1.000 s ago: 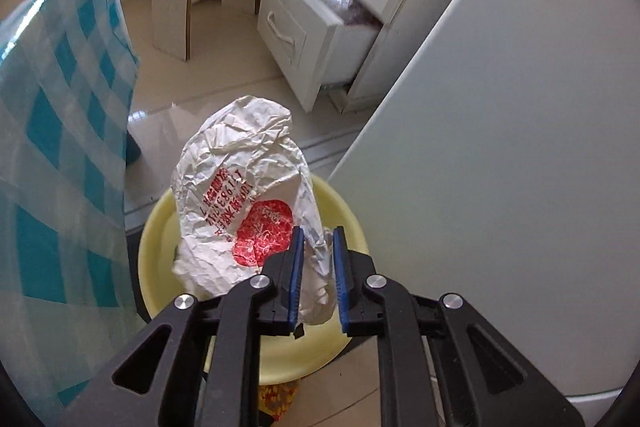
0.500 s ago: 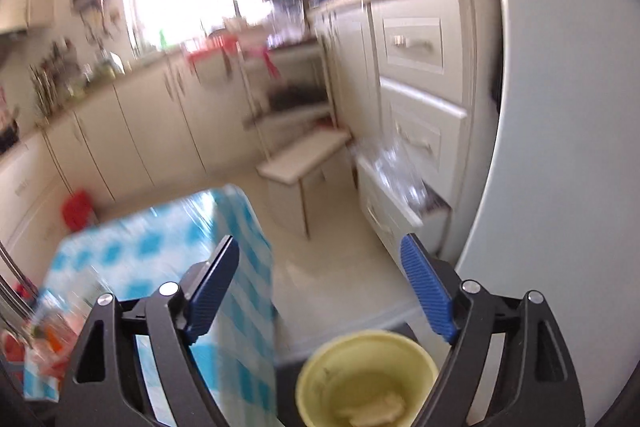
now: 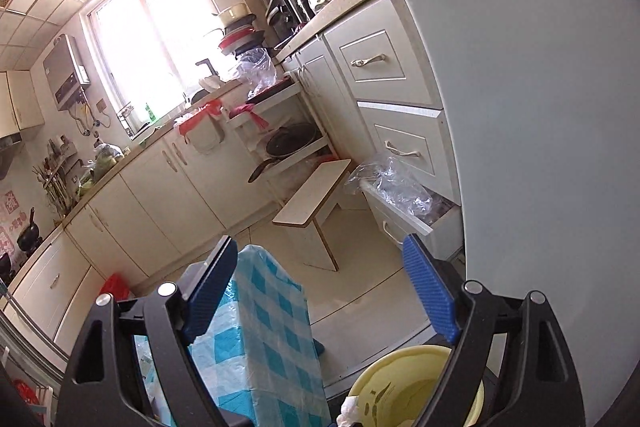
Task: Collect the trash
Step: 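Release the bag into the yellow bin with the right gripper while the left gripper drops the tissue in, then grasp the red-and-white paper wrapper with the left gripper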
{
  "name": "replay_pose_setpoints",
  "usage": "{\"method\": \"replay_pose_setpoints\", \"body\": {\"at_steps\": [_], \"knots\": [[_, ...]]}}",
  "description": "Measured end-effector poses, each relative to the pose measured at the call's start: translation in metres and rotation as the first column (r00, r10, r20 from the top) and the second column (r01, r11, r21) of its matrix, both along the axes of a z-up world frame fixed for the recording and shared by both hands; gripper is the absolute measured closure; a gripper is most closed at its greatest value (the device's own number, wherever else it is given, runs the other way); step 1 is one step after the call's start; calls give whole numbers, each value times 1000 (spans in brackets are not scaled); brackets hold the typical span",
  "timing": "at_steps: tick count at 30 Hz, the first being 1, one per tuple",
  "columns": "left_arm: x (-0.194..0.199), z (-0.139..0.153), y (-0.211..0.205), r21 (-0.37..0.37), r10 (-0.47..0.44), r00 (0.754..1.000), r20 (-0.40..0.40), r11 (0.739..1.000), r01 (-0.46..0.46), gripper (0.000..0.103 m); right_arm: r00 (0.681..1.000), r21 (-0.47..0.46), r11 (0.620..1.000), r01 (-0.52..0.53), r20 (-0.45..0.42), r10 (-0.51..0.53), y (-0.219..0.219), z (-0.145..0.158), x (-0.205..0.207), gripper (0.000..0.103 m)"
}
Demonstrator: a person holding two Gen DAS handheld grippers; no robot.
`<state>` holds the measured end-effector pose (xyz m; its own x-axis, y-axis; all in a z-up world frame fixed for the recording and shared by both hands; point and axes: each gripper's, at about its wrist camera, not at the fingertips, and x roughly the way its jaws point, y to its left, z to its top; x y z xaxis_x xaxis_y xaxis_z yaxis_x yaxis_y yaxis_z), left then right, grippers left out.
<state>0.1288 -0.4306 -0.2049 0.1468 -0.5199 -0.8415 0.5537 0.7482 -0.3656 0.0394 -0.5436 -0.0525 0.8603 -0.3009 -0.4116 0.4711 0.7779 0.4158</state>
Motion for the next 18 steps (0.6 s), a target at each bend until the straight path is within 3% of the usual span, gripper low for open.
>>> {"method": "replay_pose_setpoints", "body": {"at_steps": [4,13,18], "knots": [[-4,5,-13,1,-35,999,27,999,35,61,1000,20,1000,-11,5,11,-2,-2,3,22],[6,18,9,-31,26,1000,-2,999,-26,50,1000,21,1000,-11,5,11,-2,-2,7,22],[2,45,48,-27,73,994,78,997,-71,38,1000,4,1000,-21,-17,21,4,-3,15,22]]}}
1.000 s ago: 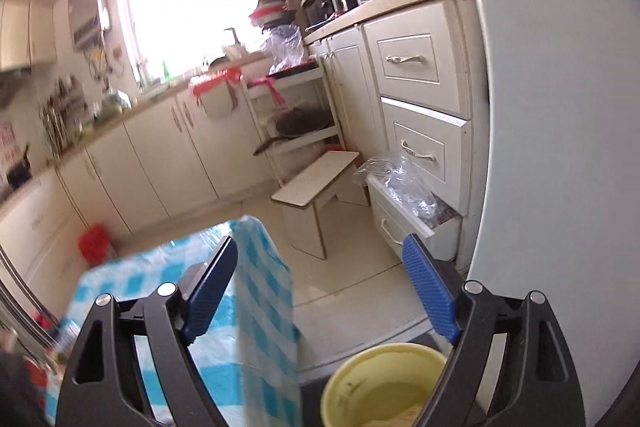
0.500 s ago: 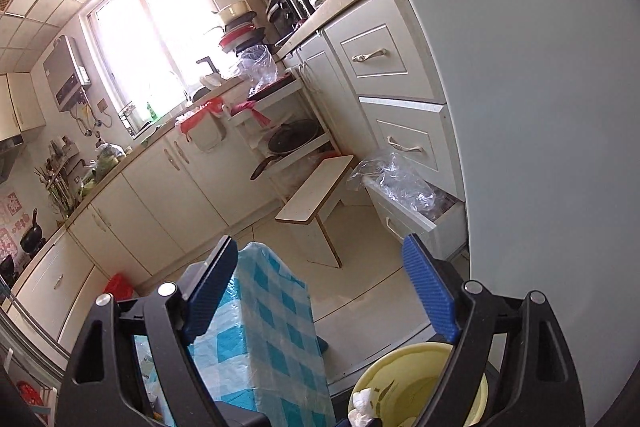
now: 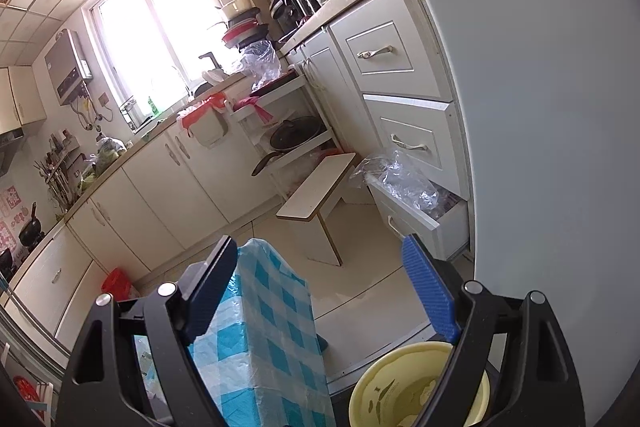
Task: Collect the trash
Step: 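Grasp the red-and-white paper wrapper with the left gripper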
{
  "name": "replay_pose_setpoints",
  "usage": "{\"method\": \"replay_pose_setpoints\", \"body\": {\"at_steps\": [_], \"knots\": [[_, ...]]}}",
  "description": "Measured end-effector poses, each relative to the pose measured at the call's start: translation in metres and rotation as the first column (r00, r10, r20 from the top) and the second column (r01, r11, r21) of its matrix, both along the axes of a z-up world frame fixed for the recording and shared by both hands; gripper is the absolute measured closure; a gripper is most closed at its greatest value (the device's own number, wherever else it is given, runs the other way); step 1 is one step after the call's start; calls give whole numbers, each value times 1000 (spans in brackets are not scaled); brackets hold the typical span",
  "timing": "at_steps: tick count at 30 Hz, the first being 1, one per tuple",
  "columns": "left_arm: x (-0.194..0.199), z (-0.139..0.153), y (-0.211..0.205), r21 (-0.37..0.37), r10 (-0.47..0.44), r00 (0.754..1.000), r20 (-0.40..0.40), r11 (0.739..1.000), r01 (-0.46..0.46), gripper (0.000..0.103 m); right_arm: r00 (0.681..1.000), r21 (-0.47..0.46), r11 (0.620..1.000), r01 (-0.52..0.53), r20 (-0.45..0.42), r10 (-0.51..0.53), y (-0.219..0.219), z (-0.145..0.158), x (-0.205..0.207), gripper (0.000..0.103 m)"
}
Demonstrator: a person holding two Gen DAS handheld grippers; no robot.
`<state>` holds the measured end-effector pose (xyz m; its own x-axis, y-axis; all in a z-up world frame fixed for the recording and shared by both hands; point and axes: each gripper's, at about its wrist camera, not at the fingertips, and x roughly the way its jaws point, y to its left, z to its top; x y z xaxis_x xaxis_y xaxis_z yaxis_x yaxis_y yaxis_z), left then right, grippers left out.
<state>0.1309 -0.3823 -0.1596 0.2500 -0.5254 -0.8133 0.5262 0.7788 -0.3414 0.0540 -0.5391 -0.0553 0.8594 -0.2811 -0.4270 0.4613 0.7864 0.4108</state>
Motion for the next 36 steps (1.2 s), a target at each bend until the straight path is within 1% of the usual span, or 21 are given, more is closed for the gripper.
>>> {"method": "replay_pose_setpoints", "body": {"at_steps": [1,4,6,10,13,18,20,23,25,27,30,31,32,33,34,35,36], "knots": [[-2,7,13,10,15,999,30,1000,-15,35,1000,-1,1000,-4,-4,4,2,0,2,22],[-6,25,54,29,61,994,95,997,-64,30,999,-11,1000,-28,-18,28,11,-1,9,22],[-8,36,84,41,99,985,139,994,-105,28,998,-27,998,-55,-31,54,22,0,16,22],[-13,57,145,59,179,960,214,979,-196,26,991,-44,992,-121,-57,118,46,-2,30,22],[-14,67,187,55,245,938,246,963,-266,26,981,-39,983,-181,-80,178,65,-5,43,22],[-19,83,247,40,334,897,289,932,-360,26,948,4,956,-294,-123,292,96,-14,65,22],[-18,87,268,40,366,879,305,918,-395,25,923,41,935,-353,-145,355,107,-20,74,22],[-14,86,284,59,392,862,322,900,-432,24,880,91,898,-430,-178,440,127,-31,85,22],[-8,83,292,78,386,865,321,899,-430,24,854,112,876,-469,-198,482,144,-37,90,22],[-1,79,289,119,343,875,340,908,-402,24,830,130,857,-499,-215,515,157,-44,95,22],[11,66,268,221,250,883,398,908,-356,24,811,144,843,-519,-228,539,169,-49,100,22],[15,62,261,253,216,886,410,906,-338,27,809,145,841,-522,-229,542,173,-49,101,22],[20,57,255,291,182,889,421,901,-322,31,808,146,839,-523,-229,543,175,-48,102,22],[25,51,249,328,147,896,419,896,-300,42,807,148,839,-524,-227,545,178,-49,104,22],[27,47,244,349,125,903,410,894,-282,50,807,152,838,-524,-226,546,179,-49,105,22],[31,41,242,364,109,912,396,893,-265,54,806,157,837,-524,-225,547,181,-49,106,22],[35,37,242,373,103,918,383,892,-256,63,805,163,836,-524,-225,549,182,-50,107,22]]}}
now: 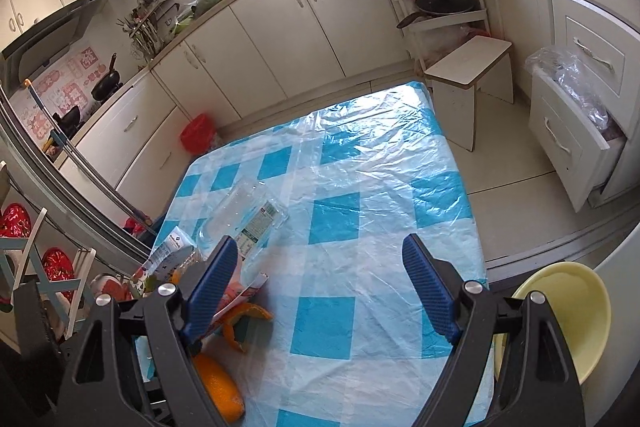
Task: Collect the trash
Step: 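Grasp the red-and-white paper wrapper with the left gripper, then grasp the silver pill blister pack with the right gripper while the left gripper holds the wrapper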
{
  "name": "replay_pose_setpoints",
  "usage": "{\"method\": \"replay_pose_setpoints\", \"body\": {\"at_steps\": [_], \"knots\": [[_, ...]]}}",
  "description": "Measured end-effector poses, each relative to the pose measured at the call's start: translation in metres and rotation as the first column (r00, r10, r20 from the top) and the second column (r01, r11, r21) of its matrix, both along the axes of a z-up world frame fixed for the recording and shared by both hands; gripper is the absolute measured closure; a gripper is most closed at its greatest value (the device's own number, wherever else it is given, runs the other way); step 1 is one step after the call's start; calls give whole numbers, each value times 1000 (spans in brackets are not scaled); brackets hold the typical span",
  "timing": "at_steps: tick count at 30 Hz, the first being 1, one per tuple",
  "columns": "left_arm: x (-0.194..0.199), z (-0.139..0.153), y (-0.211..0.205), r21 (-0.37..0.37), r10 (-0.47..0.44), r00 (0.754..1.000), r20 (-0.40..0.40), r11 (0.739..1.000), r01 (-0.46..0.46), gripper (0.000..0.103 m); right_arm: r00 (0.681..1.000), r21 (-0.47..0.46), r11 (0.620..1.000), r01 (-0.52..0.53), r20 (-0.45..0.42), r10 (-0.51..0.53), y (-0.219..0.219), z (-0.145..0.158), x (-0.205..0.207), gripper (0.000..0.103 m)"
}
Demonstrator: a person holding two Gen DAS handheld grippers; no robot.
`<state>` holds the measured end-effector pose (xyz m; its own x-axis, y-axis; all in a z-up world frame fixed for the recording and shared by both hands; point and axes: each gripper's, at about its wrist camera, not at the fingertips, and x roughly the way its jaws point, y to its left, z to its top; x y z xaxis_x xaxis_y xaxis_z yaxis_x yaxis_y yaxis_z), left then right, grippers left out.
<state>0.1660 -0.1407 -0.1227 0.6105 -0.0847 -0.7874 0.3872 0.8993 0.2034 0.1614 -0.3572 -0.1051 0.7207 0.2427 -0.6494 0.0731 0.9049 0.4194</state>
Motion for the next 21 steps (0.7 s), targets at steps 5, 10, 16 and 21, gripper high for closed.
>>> {"method": "replay_pose_setpoints", "body": {"at_steps": [5,10,16,21], "knots": [[14,-13,10,-53,1,996,-85,999,-6,102,1000,9,1000,-6,-8,6,5,-2,10,22],[16,19,47,-256,31,993,-116,965,-60,103,1000,10,1000,1,-13,-1,8,-5,15,22],[19,61,108,-418,108,990,-95,898,-139,103,995,-38,995,-95,-32,94,38,-10,28,22],[26,56,143,-487,168,980,-111,850,-201,103,963,-68,961,-269,-17,269,85,-13,37,22]]}}
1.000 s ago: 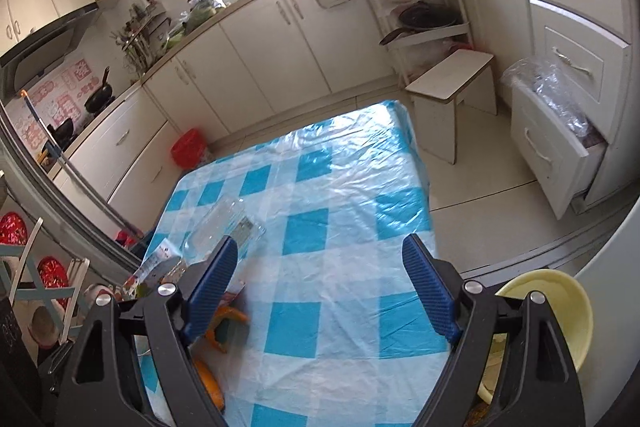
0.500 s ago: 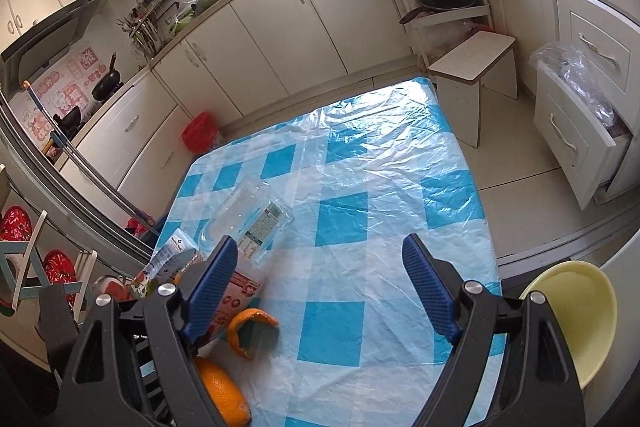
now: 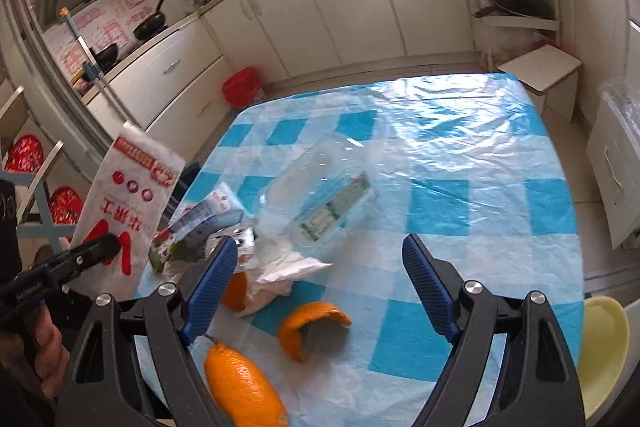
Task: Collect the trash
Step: 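Grasp the silver pill blister pack with the right gripper while the left gripper holds the wrapper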
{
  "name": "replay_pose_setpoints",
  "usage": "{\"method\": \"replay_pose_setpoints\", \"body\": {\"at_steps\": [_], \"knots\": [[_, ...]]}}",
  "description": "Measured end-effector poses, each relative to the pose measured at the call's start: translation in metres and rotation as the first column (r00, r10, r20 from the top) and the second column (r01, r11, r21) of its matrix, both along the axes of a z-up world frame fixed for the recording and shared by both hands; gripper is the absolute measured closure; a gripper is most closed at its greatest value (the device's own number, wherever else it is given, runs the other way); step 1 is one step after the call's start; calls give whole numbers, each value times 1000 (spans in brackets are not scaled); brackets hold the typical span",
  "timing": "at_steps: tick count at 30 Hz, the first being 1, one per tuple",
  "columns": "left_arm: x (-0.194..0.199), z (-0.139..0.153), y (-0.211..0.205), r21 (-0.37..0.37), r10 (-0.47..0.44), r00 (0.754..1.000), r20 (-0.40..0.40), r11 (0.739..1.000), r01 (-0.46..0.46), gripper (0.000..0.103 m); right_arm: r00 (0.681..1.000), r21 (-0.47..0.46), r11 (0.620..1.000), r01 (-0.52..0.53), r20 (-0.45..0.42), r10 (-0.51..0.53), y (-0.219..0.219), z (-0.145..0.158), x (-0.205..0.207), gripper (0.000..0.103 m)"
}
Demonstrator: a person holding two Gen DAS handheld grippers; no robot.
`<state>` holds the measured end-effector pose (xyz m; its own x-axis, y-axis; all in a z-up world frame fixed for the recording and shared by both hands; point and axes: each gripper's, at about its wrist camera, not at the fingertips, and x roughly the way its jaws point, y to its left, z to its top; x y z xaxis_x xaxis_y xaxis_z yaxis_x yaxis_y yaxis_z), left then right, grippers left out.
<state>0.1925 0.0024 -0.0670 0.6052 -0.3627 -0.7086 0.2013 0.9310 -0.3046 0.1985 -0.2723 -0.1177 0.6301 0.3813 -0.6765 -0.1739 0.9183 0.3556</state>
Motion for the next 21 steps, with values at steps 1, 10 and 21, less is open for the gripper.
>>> {"method": "replay_pose_setpoints", "body": {"at_steps": [1,10,21], "knots": [[1,-3,4,-11,9,1000,-5,1000,-9,103,999,-28,999,-34,13,34,11,1,0,22],[14,-5,28,-61,32,999,-5,998,-32,103,981,-111,975,-193,-5,194,68,-16,16,22],[19,-8,34,-71,39,999,-14,997,-40,103,968,-31,971,-238,-84,235,77,-26,22,59]]}}
